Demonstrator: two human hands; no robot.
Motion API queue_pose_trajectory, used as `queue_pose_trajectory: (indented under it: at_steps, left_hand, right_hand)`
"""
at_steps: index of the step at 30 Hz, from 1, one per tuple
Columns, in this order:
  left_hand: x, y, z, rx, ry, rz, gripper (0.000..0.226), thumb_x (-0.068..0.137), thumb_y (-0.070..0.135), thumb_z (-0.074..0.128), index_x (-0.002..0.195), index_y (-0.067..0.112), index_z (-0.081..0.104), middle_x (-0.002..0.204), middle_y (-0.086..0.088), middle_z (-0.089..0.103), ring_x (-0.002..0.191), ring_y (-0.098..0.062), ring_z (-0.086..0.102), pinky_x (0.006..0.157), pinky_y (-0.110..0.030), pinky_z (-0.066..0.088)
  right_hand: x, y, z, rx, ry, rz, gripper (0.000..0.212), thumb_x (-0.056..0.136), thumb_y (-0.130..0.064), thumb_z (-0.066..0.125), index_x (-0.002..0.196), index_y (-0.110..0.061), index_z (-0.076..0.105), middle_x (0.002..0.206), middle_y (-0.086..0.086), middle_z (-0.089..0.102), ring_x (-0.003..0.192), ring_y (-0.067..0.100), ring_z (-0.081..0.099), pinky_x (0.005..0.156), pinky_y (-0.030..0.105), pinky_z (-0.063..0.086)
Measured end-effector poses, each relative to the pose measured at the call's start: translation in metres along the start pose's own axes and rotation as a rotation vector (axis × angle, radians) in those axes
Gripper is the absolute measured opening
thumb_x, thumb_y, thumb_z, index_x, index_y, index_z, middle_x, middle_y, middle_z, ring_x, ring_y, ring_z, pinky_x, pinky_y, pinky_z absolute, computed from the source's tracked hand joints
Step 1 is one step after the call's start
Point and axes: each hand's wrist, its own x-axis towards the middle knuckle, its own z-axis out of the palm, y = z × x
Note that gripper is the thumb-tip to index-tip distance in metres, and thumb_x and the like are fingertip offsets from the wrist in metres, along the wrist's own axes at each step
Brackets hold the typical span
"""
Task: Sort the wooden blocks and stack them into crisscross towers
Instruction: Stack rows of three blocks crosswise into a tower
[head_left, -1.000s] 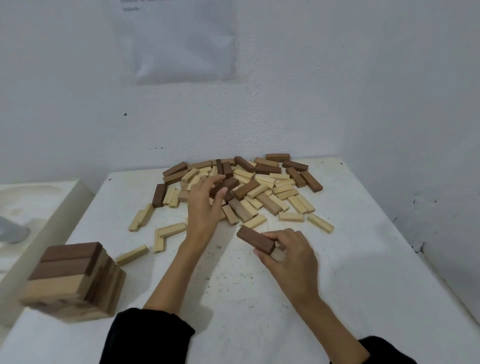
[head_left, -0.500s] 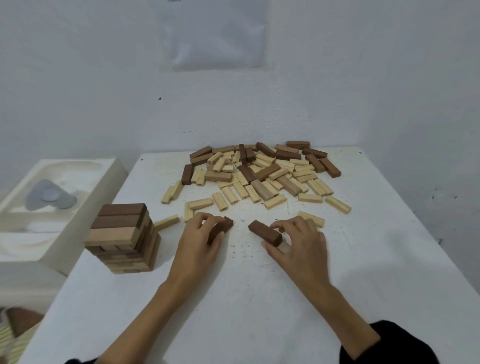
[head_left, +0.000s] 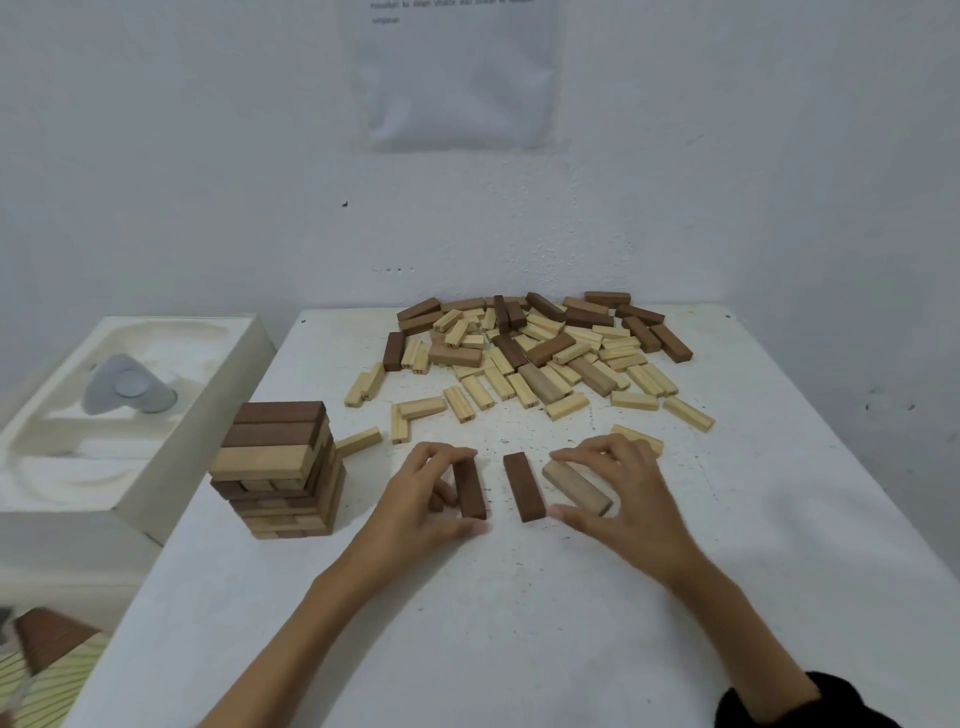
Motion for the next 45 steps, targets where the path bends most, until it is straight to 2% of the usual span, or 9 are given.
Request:
queue_pose_trajectory:
  at_steps: [3, 6, 11, 15, 19, 23, 29, 36, 45]
  left_hand:
    - [0.005, -0.002, 0.002, -0.001, -0.001, -0.016, 0.072, 0.066, 0.03, 0.085, 0.125, 0.038, 0.045, 0.122, 0.021, 0.037, 0.093, -0.004, 0.052, 0.073, -0.01, 0.042]
    - [0.013, -0.001, 0.005, -0.011, -0.018, 0.002, 0.074, 0.067, 0.025, 0.085, 0.128, 0.037, 0.044, 0.121, 0.016, 0.041, 0.094, -0.004, 0.051, 0.075, -0.009, 0.041]
    - [0.024, 0.001, 0.01, -0.029, -0.117, 0.076, 0.078, 0.065, 0.027, 0.086, 0.127, 0.042, 0.042, 0.118, 0.015, 0.046, 0.097, -0.001, 0.049, 0.081, -0.012, 0.04]
    - [0.028, 0.001, 0.011, 0.0, -0.141, 0.108, 0.079, 0.066, 0.028, 0.085, 0.132, 0.036, 0.043, 0.121, 0.016, 0.045, 0.101, 0.002, 0.046, 0.081, -0.01, 0.039]
    - [0.029, -0.002, 0.008, 0.031, -0.175, 0.101, 0.085, 0.068, 0.033, 0.084, 0.138, 0.035, 0.037, 0.125, 0.02, 0.04, 0.107, 0.008, 0.041, 0.083, -0.007, 0.036]
    - [0.03, -0.003, 0.008, 0.112, -0.185, 0.095, 0.083, 0.068, 0.044, 0.081, 0.139, 0.034, 0.038, 0.126, 0.018, 0.038, 0.115, 0.002, 0.033, 0.092, -0.01, 0.03]
    - [0.035, -0.001, 0.01, 0.125, -0.19, 0.109, 0.074, 0.064, 0.051, 0.076, 0.129, 0.03, 0.048, 0.118, 0.016, 0.044, 0.112, -0.002, 0.036, 0.095, -0.019, 0.035]
    - [0.039, -0.002, 0.009, 0.111, -0.204, 0.109, 0.078, 0.056, 0.063, 0.07, 0.125, 0.034, 0.05, 0.116, 0.019, 0.044, 0.112, 0.002, 0.036, 0.09, -0.009, 0.03]
    - [0.035, -0.002, 0.009, 0.094, -0.178, 0.106, 0.074, 0.059, 0.059, 0.073, 0.125, 0.033, 0.05, 0.117, 0.018, 0.045, 0.111, 0.004, 0.037, 0.084, -0.002, 0.028]
  right_hand:
    - [0.004, 0.013, -0.023, -0.006, -0.338, 0.161, 0.078, 0.061, -0.053, 0.079, 0.127, -0.049, 0.037, 0.121, -0.016, 0.039, 0.114, 0.004, 0.034, 0.099, 0.026, 0.035]
    - [0.013, 0.016, -0.031, 0.04, -0.439, 0.169, 0.078, 0.065, -0.036, 0.083, 0.127, -0.047, 0.038, 0.116, -0.017, 0.042, 0.106, 0.003, 0.043, 0.094, 0.025, 0.04]
    - [0.026, 0.003, -0.019, -0.013, -0.354, 0.124, 0.075, 0.062, -0.041, 0.083, 0.125, -0.045, 0.043, 0.096, -0.016, 0.052, 0.083, 0.004, 0.046, 0.075, 0.025, 0.043]
    - [0.025, -0.004, -0.004, -0.119, -0.26, 0.104, 0.088, 0.057, -0.056, 0.08, 0.134, -0.041, 0.04, 0.091, -0.015, 0.051, 0.079, 0.0, 0.044, 0.063, 0.016, 0.031]
    - [0.025, 0.001, -0.012, -0.058, -0.37, 0.142, 0.096, 0.057, -0.048, 0.083, 0.136, -0.044, 0.028, 0.097, -0.018, 0.049, 0.085, 0.002, 0.044, 0.074, 0.021, 0.039]
    - [0.027, 0.009, -0.016, -0.011, -0.375, 0.126, 0.083, 0.06, -0.041, 0.084, 0.13, -0.041, 0.041, 0.097, -0.017, 0.048, 0.089, 0.004, 0.044, 0.08, 0.025, 0.043]
    - [0.032, 0.01, -0.004, -0.093, -0.319, 0.049, 0.076, 0.053, -0.056, 0.083, 0.115, -0.049, 0.04, 0.101, -0.025, 0.04, 0.096, 0.003, 0.036, 0.082, 0.026, 0.034]
    - [0.033, 0.009, 0.0, -0.061, -0.338, 0.022, 0.081, 0.046, -0.077, 0.06, 0.12, -0.051, 0.038, 0.105, -0.028, 0.037, 0.102, 0.0, 0.032, 0.087, 0.025, 0.028]
    - [0.032, 0.01, 0.003, -0.064, -0.313, 0.004, 0.085, 0.047, -0.078, 0.058, 0.124, -0.045, 0.045, 0.111, -0.022, 0.039, 0.107, 0.002, 0.031, 0.092, 0.027, 0.028]
